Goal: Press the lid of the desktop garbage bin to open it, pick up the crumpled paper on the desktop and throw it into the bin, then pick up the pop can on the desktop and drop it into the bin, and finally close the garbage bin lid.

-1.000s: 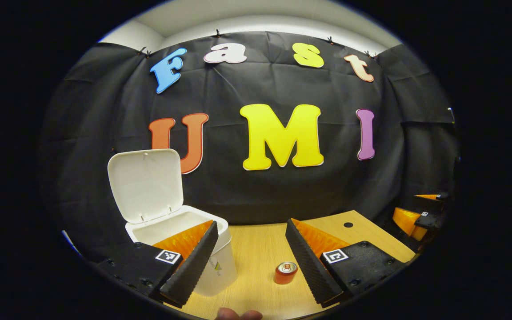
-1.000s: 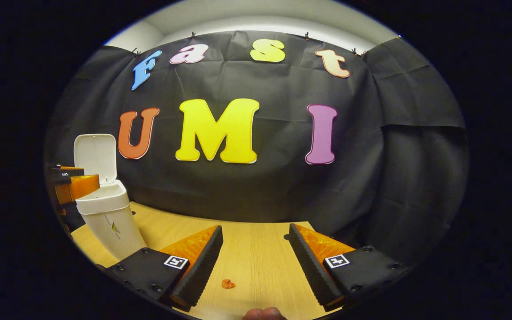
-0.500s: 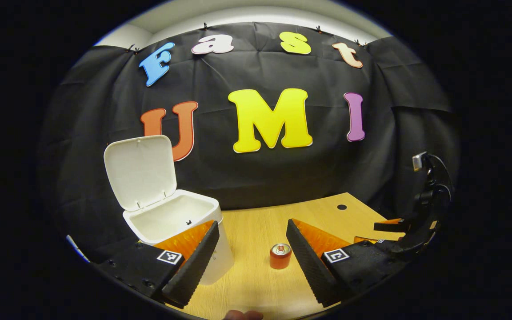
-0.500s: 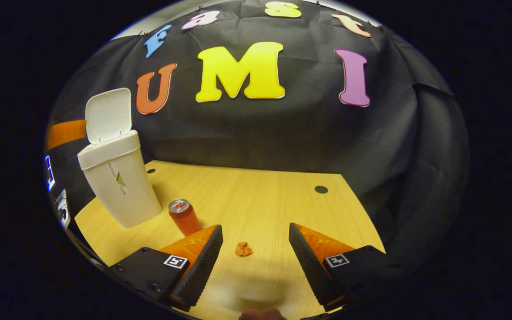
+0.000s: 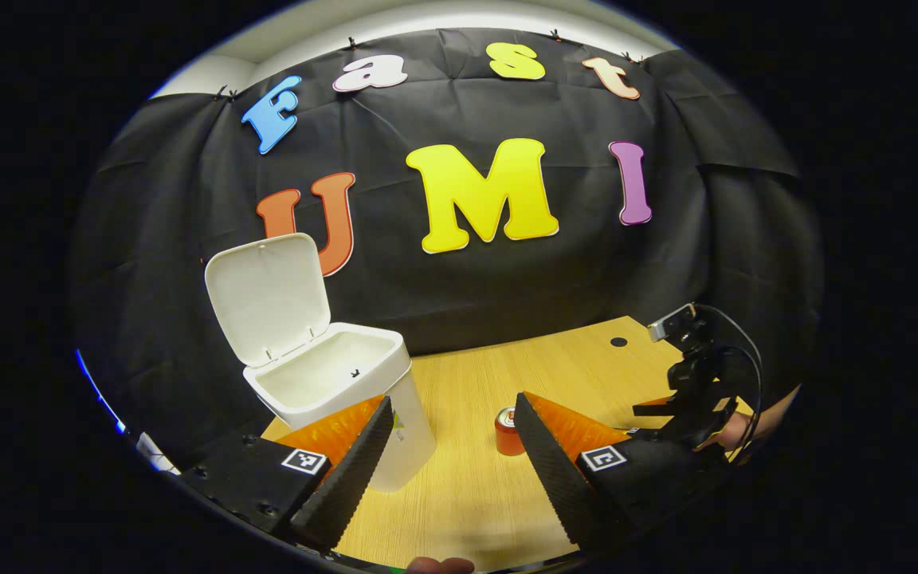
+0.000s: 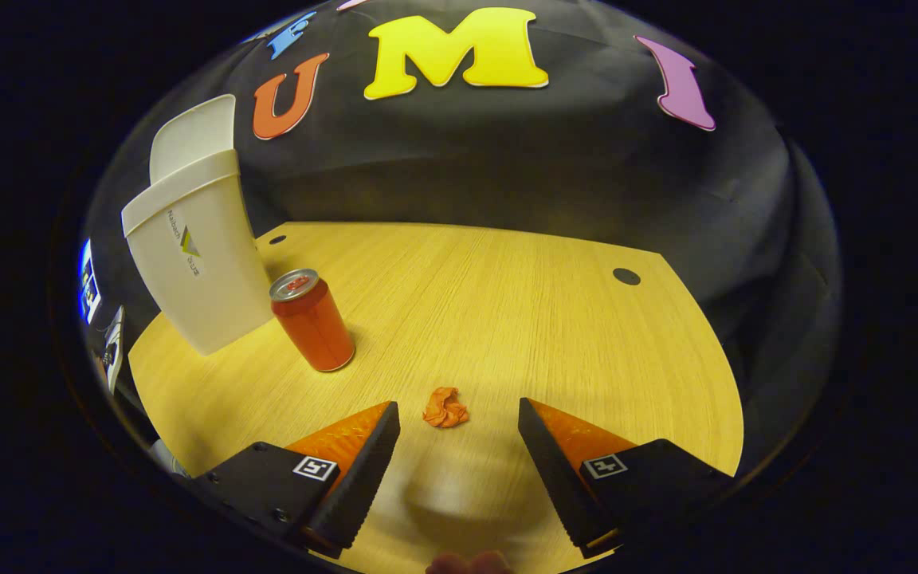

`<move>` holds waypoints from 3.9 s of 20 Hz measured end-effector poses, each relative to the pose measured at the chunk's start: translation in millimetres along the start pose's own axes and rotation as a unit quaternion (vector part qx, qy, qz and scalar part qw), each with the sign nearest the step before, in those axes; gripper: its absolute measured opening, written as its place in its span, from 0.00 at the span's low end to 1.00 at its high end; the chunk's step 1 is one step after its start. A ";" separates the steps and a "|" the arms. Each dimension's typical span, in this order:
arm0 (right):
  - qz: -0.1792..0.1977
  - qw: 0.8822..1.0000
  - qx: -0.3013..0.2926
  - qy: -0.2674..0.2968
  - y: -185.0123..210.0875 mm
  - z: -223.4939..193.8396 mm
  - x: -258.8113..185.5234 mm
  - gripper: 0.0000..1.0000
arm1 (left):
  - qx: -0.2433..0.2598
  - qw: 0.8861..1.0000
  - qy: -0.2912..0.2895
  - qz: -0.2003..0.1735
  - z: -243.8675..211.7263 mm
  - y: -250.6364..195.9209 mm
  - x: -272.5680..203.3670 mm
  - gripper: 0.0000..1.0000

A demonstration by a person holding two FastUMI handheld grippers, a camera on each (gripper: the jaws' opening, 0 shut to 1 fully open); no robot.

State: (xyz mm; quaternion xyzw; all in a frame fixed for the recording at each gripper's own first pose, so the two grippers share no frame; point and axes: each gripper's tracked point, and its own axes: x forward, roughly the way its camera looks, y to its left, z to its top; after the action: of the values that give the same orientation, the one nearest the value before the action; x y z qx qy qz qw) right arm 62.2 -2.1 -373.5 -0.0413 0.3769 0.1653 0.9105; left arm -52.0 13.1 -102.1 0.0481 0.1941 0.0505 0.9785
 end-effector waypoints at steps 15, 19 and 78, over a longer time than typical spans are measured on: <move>0.017 0.996 -0.018 0.083 12.1 -28.6 52.3 0.79 | -0.011 0.998 0.024 0.064 -18.3 35.7 -22.2 1.00; 0.021 0.996 -0.028 0.086 11.9 -29.8 53.4 0.51 | -0.014 0.997 0.024 0.071 -20.3 41.9 -23.4 1.00; 0.243 0.953 -0.128 -0.127 378.9 283.4 -76.9 0.75 | -0.106 0.980 0.004 0.168 -77.6 182.3 -71.0 1.00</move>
State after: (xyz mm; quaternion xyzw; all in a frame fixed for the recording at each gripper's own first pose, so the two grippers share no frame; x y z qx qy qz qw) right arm 76.1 390.6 -99.1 -0.0432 0.2324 0.4327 0.8700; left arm -161.7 191.1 -126.1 -0.0237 0.1811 0.2348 0.9547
